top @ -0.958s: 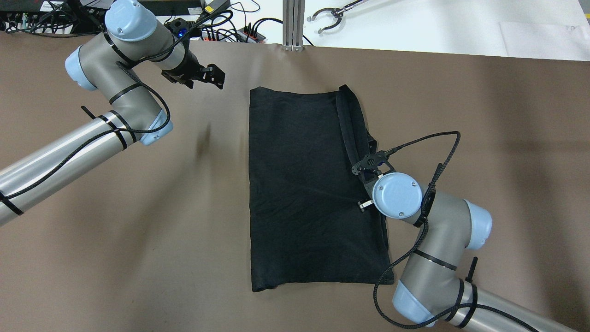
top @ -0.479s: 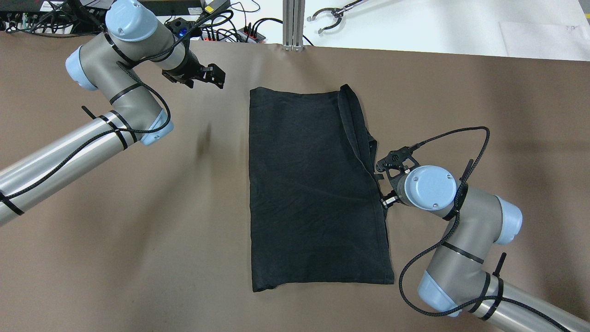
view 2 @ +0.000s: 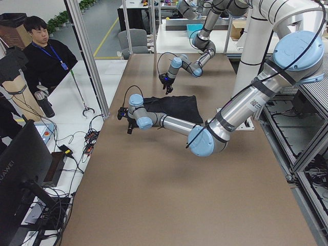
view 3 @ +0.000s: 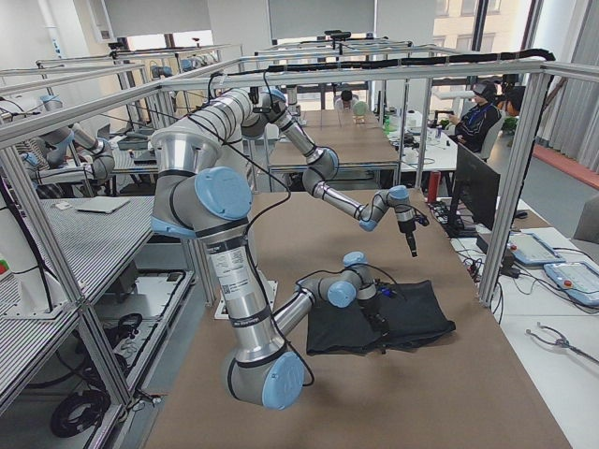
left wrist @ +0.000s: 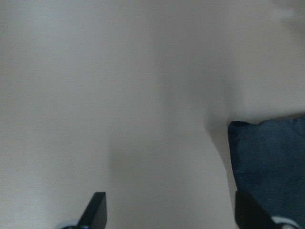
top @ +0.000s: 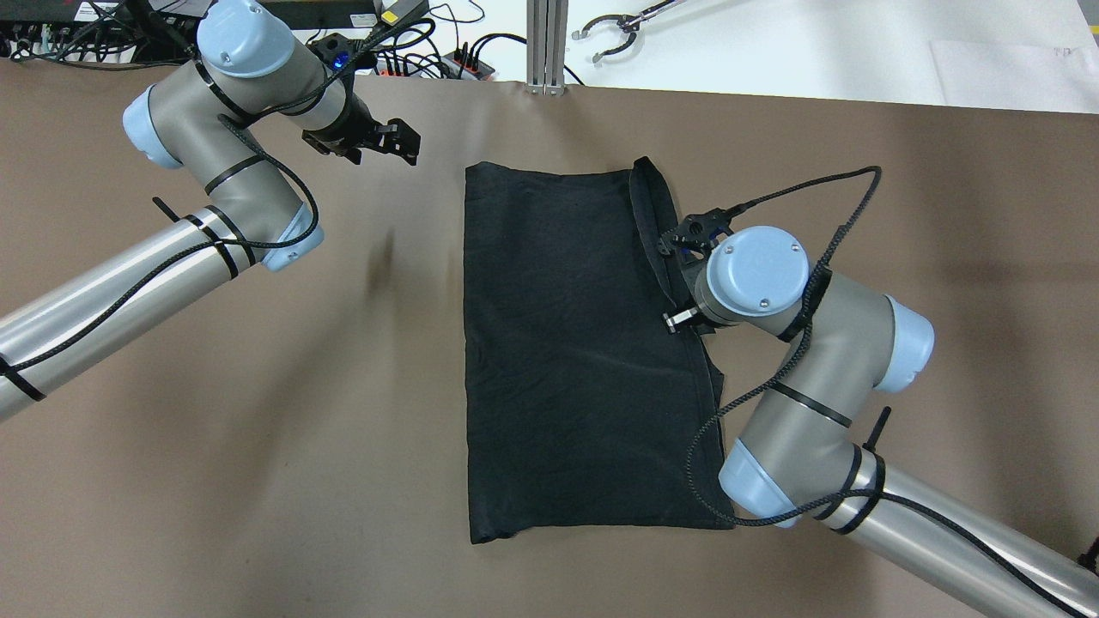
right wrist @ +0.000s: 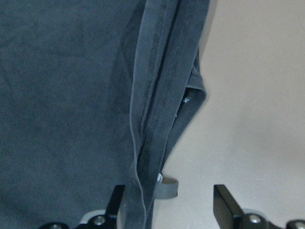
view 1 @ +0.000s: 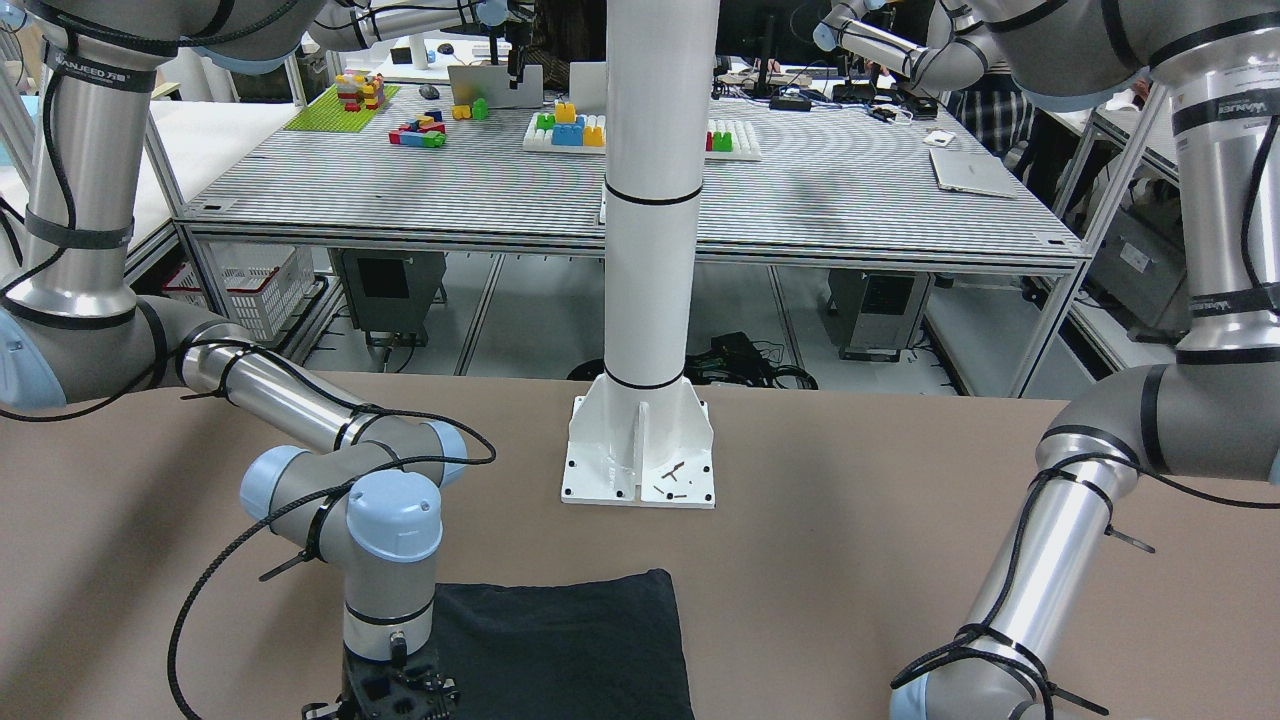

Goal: Fold clothes

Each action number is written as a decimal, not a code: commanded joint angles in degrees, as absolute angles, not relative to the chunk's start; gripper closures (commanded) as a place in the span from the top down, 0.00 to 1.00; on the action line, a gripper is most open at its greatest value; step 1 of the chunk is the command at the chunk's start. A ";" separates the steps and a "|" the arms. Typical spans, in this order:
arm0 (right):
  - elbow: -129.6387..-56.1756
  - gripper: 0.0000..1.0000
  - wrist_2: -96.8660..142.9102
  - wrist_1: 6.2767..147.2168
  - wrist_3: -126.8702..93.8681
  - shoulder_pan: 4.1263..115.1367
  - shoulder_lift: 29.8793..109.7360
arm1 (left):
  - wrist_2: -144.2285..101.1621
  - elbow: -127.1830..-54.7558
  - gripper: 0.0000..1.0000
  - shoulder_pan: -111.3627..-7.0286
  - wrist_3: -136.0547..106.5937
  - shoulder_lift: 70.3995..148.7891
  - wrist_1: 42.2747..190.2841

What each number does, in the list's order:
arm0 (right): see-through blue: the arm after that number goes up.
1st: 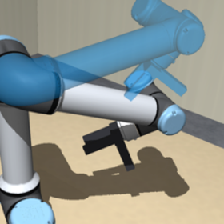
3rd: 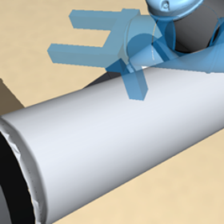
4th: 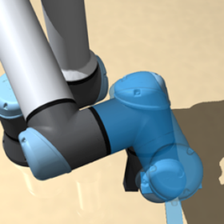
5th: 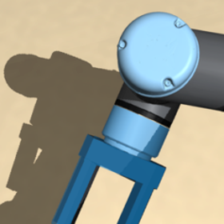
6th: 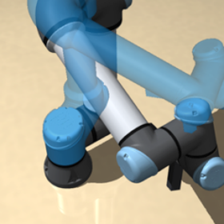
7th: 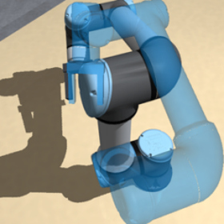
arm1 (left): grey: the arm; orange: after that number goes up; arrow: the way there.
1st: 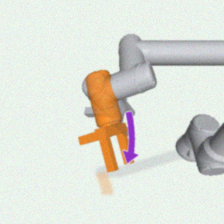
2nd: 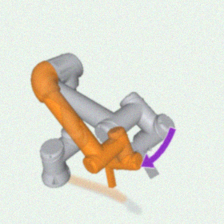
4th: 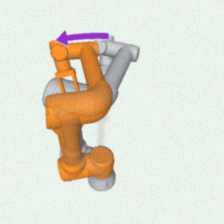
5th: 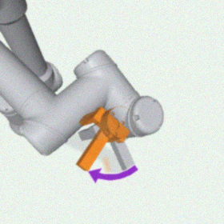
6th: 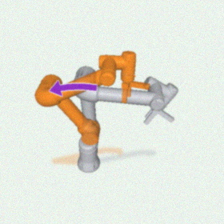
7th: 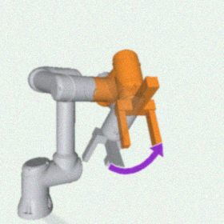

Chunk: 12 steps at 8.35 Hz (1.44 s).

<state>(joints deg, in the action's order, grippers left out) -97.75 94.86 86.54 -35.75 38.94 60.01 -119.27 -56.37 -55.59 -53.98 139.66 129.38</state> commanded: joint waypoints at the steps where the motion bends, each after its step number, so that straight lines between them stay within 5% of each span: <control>1: -85.94 0.83 95.01 87.81 -39.35 39.73 48.65 | -119.27 -56.43 0.95 -55.63 -54.14 139.75 129.37; 3: -78.25 0.94 94.83 80.99 -39.72 40.34 46.23 | -119.27 -57.21 0.95 -55.55 -54.40 139.48 129.37; 12: -72.16 0.94 94.74 76.38 -35.88 44.90 48.24 | -119.18 -57.13 0.95 -54.84 -54.41 139.57 129.37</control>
